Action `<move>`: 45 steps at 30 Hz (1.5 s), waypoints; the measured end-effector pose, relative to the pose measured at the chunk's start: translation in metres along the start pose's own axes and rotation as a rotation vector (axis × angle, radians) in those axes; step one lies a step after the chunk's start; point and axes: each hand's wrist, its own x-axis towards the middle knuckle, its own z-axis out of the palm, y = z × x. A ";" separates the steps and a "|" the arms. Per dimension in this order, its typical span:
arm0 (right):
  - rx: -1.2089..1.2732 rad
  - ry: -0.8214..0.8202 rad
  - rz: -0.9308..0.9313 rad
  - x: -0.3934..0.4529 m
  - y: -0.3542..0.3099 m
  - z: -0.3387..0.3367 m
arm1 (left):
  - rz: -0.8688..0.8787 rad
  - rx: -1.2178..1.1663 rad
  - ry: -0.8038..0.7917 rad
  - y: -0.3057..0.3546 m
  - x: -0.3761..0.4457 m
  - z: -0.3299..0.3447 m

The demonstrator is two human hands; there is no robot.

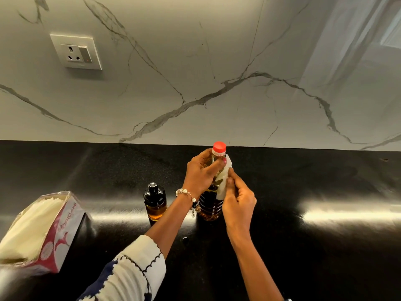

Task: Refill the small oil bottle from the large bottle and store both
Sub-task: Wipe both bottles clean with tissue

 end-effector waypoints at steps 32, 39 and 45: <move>0.013 -0.076 0.008 -0.005 -0.014 0.004 | -0.052 -0.031 -0.119 0.005 0.002 -0.005; 0.137 -0.113 0.165 0.020 -0.004 0.004 | -0.106 -0.048 -0.199 0.009 0.005 -0.014; 0.120 0.086 0.192 0.027 0.014 -0.014 | -0.025 0.177 -0.081 0.019 0.004 -0.021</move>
